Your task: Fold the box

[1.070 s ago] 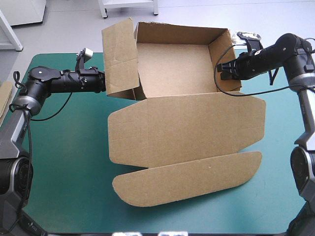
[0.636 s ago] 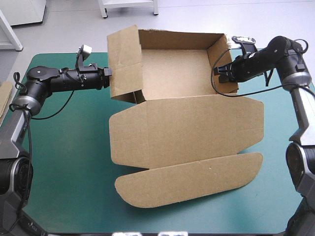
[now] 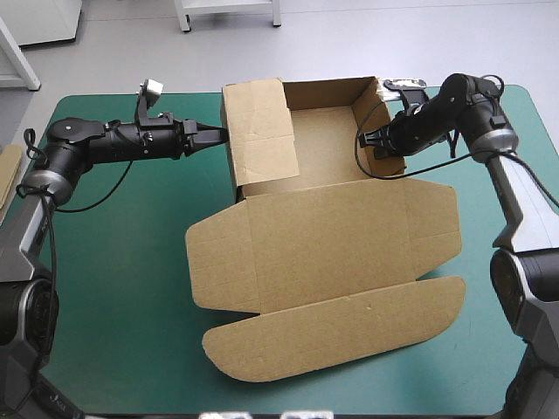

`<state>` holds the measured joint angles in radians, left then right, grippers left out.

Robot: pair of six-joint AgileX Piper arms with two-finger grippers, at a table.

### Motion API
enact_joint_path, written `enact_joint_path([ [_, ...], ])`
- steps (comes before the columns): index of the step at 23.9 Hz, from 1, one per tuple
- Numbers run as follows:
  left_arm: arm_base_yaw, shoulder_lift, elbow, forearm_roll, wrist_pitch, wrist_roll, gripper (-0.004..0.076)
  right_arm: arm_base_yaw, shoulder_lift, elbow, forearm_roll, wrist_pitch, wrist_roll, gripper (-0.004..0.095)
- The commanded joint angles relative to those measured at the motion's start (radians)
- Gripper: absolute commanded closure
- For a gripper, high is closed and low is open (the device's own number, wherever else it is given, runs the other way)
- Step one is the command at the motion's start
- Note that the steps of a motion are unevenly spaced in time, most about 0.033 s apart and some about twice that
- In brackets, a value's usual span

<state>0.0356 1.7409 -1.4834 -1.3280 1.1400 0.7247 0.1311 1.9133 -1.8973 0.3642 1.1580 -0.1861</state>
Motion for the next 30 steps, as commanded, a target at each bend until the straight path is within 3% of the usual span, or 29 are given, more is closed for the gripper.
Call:
enact_joint_path([
  [1,-0.005,-0.047,-0.032,-0.081,0.022,-0.010,0.0712,0.000,-0.055,-0.030,0.039,-0.029,0.006,0.0907],
  [5,-0.005,-0.047,-0.032,-0.081,0.025,-0.022,0.0525,0.000,-0.055,-0.030,0.038,-0.026,0.010,0.0907],
  [13,-0.014,-0.047,-0.040,-0.091,0.055,-0.025,0.0437,0.000,-0.055,-0.030,0.029,-0.026,0.022,0.0907],
  [17,-0.043,-0.047,-0.040,-0.089,0.026,-0.025,0.0202,0.019,-0.055,-0.030,-0.014,-0.022,0.037,0.0907],
  [18,-0.044,-0.047,-0.040,-0.091,0.021,-0.025,0.0178,0.025,-0.055,-0.030,-0.016,-0.022,0.037,0.0907],
  [30,-0.044,-0.047,-0.040,-0.050,-0.051,-0.080,0.0188,0.114,-0.055,-0.030,-0.151,-0.035,0.128,0.0907],
])
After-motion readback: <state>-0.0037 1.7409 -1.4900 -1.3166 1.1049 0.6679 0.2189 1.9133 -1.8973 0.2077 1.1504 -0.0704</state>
